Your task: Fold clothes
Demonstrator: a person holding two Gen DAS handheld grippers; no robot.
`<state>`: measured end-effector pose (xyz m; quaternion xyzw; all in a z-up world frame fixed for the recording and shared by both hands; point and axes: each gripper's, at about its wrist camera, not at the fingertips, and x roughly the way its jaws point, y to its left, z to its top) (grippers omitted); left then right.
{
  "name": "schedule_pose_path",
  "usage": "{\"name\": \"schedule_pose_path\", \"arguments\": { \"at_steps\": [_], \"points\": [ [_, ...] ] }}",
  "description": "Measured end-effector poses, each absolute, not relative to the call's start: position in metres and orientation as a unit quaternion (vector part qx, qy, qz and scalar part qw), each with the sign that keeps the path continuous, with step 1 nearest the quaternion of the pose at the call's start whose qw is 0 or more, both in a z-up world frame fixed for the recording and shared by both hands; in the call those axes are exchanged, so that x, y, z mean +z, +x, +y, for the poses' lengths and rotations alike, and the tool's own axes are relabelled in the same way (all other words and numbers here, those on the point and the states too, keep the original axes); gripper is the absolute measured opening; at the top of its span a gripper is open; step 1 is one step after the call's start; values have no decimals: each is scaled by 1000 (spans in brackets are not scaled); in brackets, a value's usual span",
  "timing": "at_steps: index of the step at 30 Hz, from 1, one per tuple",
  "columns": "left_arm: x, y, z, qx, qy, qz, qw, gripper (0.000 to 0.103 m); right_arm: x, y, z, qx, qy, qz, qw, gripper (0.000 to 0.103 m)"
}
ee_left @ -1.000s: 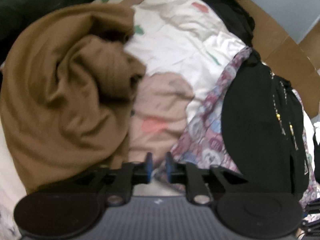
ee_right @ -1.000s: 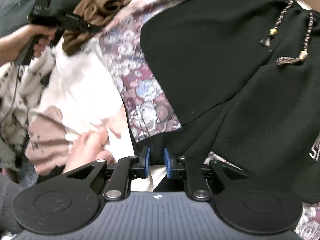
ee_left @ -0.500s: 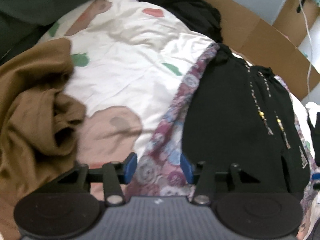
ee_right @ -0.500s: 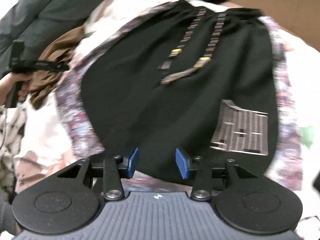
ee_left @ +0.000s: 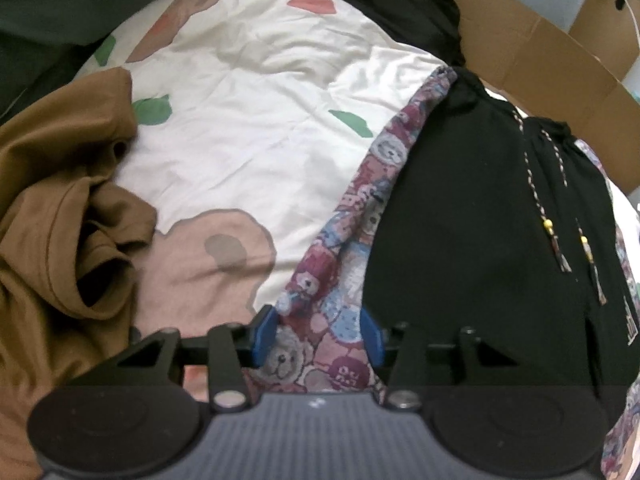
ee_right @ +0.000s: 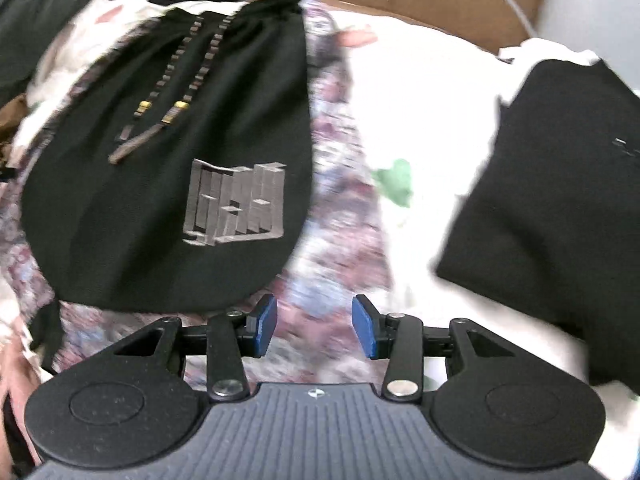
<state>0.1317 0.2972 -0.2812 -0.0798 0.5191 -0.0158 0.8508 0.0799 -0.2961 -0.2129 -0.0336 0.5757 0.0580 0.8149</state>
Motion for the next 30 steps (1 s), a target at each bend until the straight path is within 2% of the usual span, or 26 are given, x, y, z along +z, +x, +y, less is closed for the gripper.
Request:
{"name": "schedule_pose_path", "arguments": {
  "at_steps": [5, 14, 16, 18, 20, 24, 30],
  "points": [
    [-279, 130, 296, -16, -80, 519, 851, 53, -215, 72, -317, 47, -60, 597, 799, 51],
    [-278, 127, 296, -29, -90, 511, 854, 53, -238, 63, -333, 56, -11, 611, 790, 49],
    [-279, 124, 298, -32, -97, 513, 852, 53, -244, 62, -332, 63, 10, 609, 790, 41],
    [-279, 120, 302, -30, -114, 511, 851, 53, -245, 61, -329, 62, 16, 608, 791, 18],
    [-280, 119, 304, -27, -121, 510, 851, 53, -246, 61, -326, 60, 21, 608, 792, 9],
    [-281, 111, 316, -11, -176, 503, 846, 53, -236, 58, -322, 77, 12, 611, 788, 6],
    [-285, 108, 313, -13, -154, 512, 845, 53, -228, 54, -332, 62, 18, 615, 786, 5]
  ]
}}
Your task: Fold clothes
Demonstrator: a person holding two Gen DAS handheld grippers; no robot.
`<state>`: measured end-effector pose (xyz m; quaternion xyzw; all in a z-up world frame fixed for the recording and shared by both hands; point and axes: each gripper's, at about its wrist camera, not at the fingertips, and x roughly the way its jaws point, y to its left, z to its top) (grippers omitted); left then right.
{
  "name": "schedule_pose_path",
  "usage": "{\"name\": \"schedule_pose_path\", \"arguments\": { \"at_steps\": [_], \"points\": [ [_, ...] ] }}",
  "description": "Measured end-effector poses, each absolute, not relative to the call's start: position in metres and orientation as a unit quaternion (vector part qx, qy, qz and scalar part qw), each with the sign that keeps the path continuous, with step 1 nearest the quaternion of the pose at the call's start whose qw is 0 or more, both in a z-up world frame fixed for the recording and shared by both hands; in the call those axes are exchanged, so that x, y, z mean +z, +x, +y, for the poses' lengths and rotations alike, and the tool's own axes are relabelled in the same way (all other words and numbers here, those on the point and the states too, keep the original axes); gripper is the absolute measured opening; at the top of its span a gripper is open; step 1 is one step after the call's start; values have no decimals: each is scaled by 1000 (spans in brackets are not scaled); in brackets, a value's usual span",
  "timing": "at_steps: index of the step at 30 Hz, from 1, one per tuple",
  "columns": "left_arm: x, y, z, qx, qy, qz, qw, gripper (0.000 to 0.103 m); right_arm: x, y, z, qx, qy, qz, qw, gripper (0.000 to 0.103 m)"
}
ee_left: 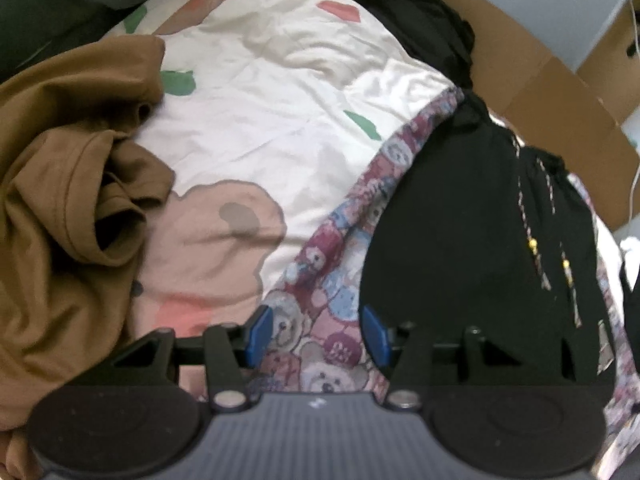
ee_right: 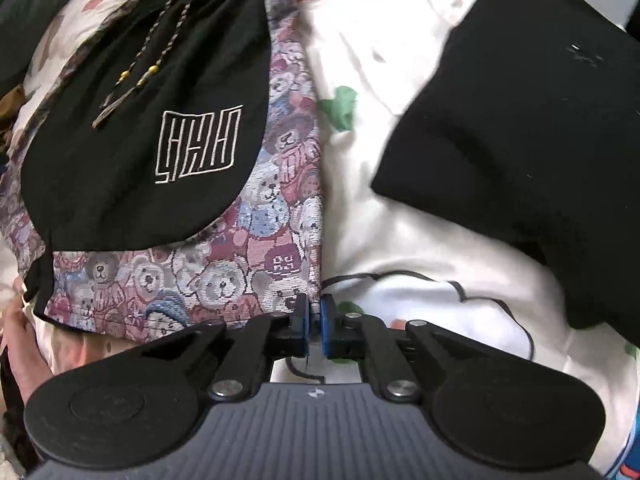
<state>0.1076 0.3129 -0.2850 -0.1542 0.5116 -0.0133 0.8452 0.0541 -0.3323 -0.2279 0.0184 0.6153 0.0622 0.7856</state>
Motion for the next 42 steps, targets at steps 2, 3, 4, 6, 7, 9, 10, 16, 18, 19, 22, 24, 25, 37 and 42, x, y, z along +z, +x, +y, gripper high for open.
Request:
{"name": "schedule_pose_path", "arguments": {
  "at_steps": [2, 3, 4, 6, 7, 9, 10, 16, 18, 19, 22, 24, 25, 37, 42],
  "points": [
    [-287, 106, 313, -15, -156, 512, 844, 53, -232, 52, -330, 58, 14, 626, 777, 5],
    [-288, 105, 312, -15, -156, 513, 844, 53, -234, 52, -328, 57, 11, 630, 774, 5],
    [-289, 105, 312, -17, -154, 513, 844, 53, -235, 53, -327, 56, 7, 633, 772, 5],
    [-290, 104, 314, -17, -153, 514, 844, 53, -237, 54, -326, 49, 3, 637, 769, 5],
    [-291, 104, 315, -16, -153, 514, 844, 53, -238, 54, -328, 39, 4, 638, 769, 5],
    [-292, 104, 317, -15, -153, 513, 844, 53, -239, 55, -330, 24, 4, 639, 769, 5],
    [-292, 104, 318, -14, -151, 513, 845, 53, -238, 55, -330, 18, 1, 640, 768, 5],
    [-290, 106, 317, -19, -137, 511, 848, 53, -237, 54, -323, 36, -19, 665, 746, 8],
    [-287, 108, 313, -27, -127, 513, 848, 52, -230, 53, -322, 42, -23, 659, 750, 12],
    [-286, 109, 311, -29, -123, 513, 849, 52, -224, 52, -321, 43, -25, 651, 757, 14],
    [-282, 115, 303, -40, -112, 511, 852, 52, -213, 52, -320, 42, -27, 628, 776, 22],
    [-278, 120, 296, -47, -111, 507, 854, 52, -208, 53, -321, 41, -25, 615, 787, 23],
    [-277, 122, 293, -51, -109, 505, 854, 52, -207, 54, -322, 41, -24, 610, 791, 23],
    [-252, 135, 246, -95, -46, 443, 890, 51, -214, 94, -307, 61, 2, 560, 827, 24],
    [-246, 143, 235, -105, -45, 431, 895, 51, -222, 112, -295, 72, 14, 556, 828, 24]
  ]
}}
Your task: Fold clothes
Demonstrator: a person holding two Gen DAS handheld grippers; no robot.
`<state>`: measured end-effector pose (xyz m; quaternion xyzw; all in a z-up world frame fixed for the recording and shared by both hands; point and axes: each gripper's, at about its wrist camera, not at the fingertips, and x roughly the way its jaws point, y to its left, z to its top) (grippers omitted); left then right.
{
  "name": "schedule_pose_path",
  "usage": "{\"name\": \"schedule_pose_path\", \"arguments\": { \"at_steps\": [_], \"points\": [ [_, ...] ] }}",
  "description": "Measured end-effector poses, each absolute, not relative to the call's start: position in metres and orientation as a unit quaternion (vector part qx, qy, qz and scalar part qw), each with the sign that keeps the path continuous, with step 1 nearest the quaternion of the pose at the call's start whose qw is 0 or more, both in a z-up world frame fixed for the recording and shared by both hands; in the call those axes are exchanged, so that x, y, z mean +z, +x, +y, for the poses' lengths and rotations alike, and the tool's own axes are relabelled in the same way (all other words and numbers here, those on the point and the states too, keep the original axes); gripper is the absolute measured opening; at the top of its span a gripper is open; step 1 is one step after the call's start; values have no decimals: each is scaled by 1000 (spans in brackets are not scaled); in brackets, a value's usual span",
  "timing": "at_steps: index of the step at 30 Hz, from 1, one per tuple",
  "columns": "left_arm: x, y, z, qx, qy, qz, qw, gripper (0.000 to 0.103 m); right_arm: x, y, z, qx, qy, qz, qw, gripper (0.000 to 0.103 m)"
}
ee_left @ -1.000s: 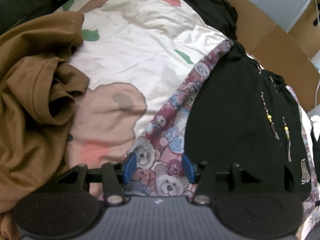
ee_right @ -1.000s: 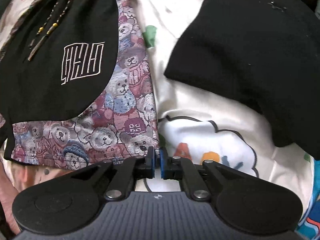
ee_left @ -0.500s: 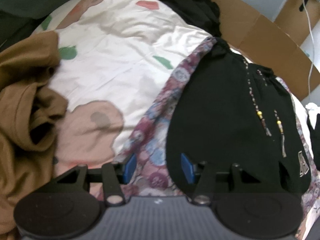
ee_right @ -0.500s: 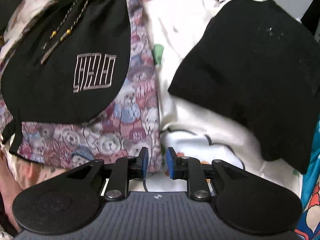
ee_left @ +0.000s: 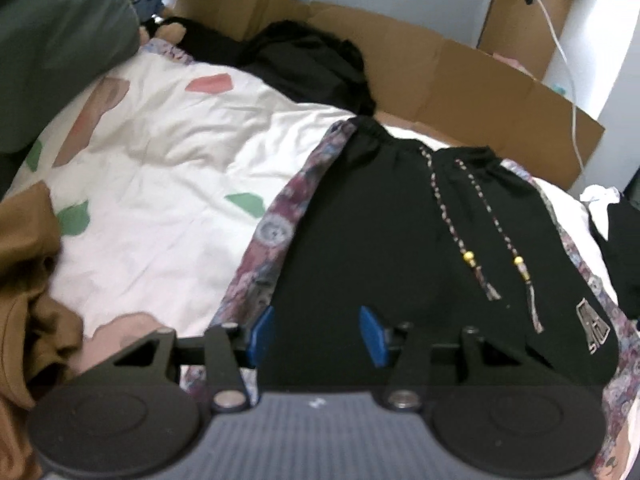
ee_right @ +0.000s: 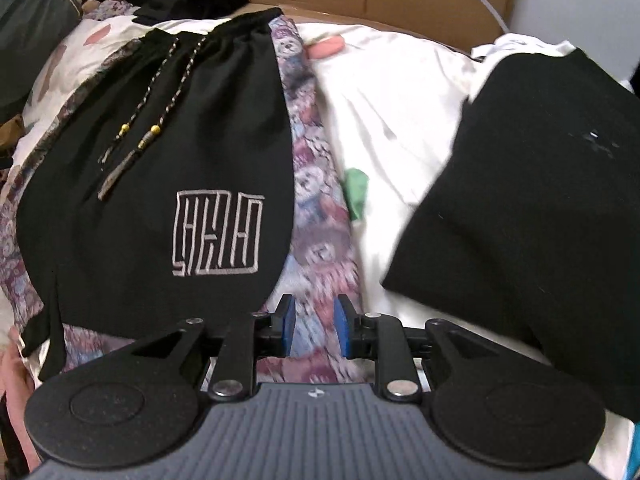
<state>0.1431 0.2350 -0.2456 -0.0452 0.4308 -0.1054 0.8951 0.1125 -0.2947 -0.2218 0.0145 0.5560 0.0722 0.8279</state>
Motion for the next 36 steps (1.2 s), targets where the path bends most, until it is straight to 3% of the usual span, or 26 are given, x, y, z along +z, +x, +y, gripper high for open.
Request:
{"name": "schedule_pose_path", "arguments": {
  "at_steps": [13, 17, 26, 36],
  "points": [
    [-252, 169, 186, -173, -53, 441, 879, 51, -234, 162, -276, 90, 14, 552, 829, 24],
    [-252, 178, 171, -190, -49, 439, 877, 51, -240, 175, -277, 89, 20, 555, 827, 39],
    [-254, 204, 126, -233, -22, 422, 876, 52, -251, 209, -276, 90, 20, 547, 832, 39],
    [-264, 246, 138, -193, -14, 419, 887, 52, -252, 254, -267, 93, 11, 520, 849, 37]
  ]
}}
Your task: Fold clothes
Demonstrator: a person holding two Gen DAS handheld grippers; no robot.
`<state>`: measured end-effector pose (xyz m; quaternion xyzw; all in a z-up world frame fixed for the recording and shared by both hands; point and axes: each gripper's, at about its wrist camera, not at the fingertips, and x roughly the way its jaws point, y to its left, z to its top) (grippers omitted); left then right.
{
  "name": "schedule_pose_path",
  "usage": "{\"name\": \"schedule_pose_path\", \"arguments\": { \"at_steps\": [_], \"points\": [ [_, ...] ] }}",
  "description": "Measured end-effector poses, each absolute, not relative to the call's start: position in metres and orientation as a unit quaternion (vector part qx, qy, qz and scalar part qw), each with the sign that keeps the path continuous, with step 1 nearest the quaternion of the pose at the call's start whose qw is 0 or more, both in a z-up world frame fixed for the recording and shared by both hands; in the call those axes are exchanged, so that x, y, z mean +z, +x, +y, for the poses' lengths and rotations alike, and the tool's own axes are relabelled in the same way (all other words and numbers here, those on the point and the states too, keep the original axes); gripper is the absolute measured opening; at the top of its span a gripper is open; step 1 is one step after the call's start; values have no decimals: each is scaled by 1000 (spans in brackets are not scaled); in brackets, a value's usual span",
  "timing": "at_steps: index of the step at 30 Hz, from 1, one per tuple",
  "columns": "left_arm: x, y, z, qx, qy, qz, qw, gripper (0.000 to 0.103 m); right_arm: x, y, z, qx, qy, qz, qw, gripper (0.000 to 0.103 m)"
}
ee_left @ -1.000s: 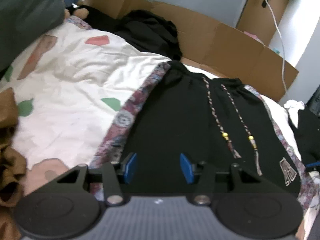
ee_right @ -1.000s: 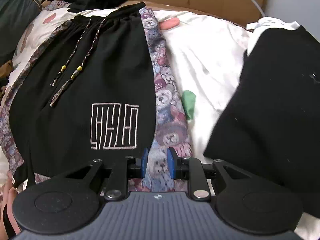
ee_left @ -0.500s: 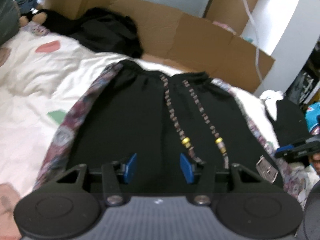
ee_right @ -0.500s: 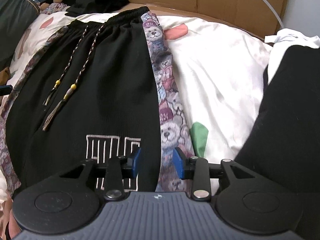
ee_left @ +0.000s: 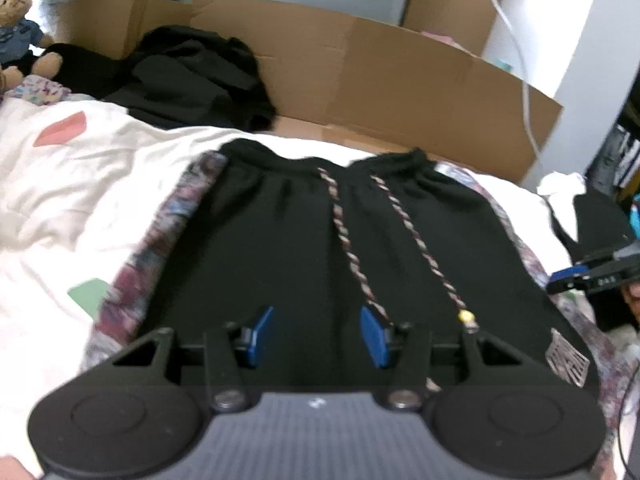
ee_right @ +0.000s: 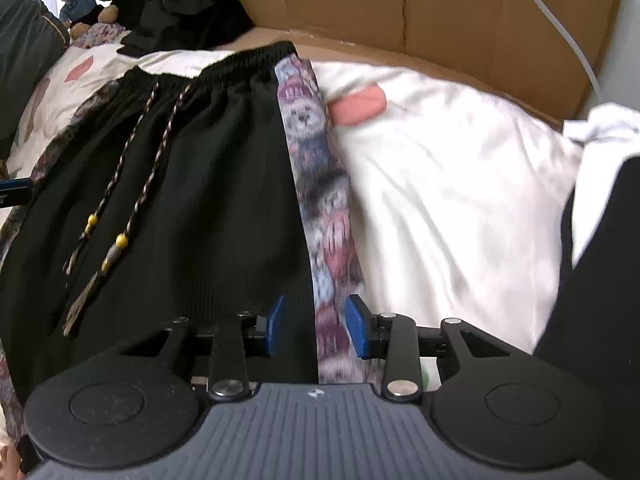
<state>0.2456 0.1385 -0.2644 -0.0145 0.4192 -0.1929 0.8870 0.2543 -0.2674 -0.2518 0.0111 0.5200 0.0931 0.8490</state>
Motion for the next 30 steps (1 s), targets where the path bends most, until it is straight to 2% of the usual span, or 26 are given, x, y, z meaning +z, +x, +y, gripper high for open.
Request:
{"name": "schedule_pose_path", "arguments": {
  "at_steps": [10, 14, 19, 23, 28, 30],
  "points": [
    [-275, 291, 144, -175, 6, 417, 892, 51, -236, 298, -241, 113, -28, 464, 878, 36],
    [-281, 311, 138, -185, 9, 425, 886, 51, -240, 324, -224, 124, -65, 456, 879, 29],
    [-302, 342, 137, -169, 12, 447, 879, 51, -256, 347, -229, 111, -89, 482, 864, 22],
    [-314, 355, 143, -143, 27, 462, 875, 41, -268, 358, -243, 94, -100, 501, 854, 22],
    [-302, 355, 162, -121, 20, 448, 886, 40, -258, 357, -262, 89, -65, 500, 859, 23],
    [-301, 353, 169, -119, 30, 452, 884, 37, -251, 351, -267, 86, -52, 493, 864, 24]
  ]
}}
